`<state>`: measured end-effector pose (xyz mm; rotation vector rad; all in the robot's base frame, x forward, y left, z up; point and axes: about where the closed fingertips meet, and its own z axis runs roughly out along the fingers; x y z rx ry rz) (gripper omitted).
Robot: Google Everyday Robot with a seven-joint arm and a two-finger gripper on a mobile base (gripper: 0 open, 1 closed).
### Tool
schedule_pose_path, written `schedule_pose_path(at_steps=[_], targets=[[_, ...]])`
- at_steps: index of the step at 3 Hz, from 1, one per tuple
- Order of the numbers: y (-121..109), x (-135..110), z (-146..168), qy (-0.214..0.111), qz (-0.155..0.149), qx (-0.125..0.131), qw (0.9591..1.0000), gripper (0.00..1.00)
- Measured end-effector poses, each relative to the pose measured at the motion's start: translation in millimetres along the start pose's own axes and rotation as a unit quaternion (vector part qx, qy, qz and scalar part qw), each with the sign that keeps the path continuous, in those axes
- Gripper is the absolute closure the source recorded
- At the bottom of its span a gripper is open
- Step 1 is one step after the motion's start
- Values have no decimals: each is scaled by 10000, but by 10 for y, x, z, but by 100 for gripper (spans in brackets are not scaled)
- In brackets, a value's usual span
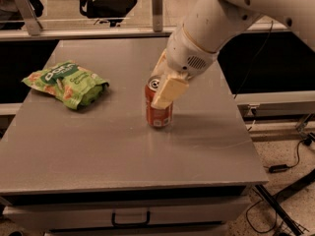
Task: Move coke can near sponge
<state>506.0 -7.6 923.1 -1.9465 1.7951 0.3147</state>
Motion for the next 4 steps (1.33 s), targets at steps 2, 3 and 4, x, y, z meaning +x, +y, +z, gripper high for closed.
schedule_pose_path(at_steps=[2,3,4], targets=[[-484,-253,-90,-131,-14,123,9998,100],[-785,-308,69,-125,59,88,9999,100],[-1071,-152,229,56,298,62,9995,100]])
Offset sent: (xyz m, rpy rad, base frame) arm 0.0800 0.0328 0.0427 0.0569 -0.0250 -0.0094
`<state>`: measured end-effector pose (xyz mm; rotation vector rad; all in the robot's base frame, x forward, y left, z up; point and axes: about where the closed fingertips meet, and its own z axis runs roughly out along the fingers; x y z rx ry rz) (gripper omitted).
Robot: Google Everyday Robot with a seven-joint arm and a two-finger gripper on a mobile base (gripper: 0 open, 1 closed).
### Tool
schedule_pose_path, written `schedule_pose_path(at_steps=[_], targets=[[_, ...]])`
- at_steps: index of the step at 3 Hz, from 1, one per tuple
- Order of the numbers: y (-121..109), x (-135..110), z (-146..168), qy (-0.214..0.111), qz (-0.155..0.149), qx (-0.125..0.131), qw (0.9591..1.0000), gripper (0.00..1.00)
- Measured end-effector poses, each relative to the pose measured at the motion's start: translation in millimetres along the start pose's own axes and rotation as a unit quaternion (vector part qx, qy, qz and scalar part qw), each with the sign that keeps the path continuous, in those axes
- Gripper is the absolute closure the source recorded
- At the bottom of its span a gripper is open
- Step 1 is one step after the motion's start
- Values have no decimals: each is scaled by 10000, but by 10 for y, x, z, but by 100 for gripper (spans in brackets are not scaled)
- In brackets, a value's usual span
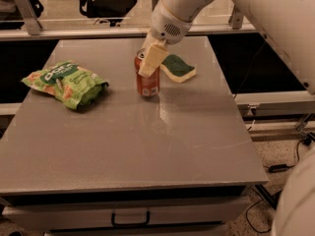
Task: Move coke can near sponge
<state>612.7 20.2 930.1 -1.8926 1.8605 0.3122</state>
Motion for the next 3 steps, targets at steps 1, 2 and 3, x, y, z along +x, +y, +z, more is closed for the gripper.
schedule_pose_path(at_steps=[1,2,3], targets=[[-146,115,30,102,152,33,9998,100],[-314,256,88,170,390,74,9991,82],[-431,334,121,177,556,141,9982,51]])
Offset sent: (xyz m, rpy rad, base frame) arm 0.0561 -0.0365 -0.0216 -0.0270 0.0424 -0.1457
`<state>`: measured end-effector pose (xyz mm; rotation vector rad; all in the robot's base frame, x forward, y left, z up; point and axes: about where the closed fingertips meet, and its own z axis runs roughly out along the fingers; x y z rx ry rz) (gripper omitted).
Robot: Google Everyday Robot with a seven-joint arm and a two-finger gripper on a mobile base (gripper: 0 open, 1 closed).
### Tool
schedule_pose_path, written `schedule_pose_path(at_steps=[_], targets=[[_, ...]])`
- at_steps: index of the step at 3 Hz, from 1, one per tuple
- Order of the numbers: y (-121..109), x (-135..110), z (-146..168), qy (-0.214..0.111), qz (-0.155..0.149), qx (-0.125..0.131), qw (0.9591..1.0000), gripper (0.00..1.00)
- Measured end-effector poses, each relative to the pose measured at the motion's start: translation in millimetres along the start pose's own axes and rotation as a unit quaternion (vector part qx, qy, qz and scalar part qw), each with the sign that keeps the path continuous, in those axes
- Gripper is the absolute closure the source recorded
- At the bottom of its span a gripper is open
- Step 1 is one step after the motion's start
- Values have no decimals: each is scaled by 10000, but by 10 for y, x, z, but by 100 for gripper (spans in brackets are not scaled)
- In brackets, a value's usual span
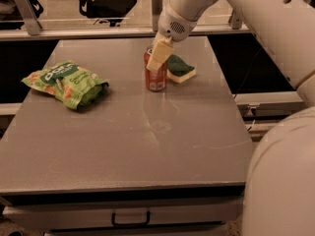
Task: Move coke can near sponge
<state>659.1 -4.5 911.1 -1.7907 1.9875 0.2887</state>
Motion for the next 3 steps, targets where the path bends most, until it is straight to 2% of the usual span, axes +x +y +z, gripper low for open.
schedule_pose_path(at_steps=[1,2,3], targets=[[2,-3,6,0,-4,-5,10000,28],[2,-14,50,-2,-11,-25,10000,0],[2,-14,51,-2,-11,-26,10000,0]])
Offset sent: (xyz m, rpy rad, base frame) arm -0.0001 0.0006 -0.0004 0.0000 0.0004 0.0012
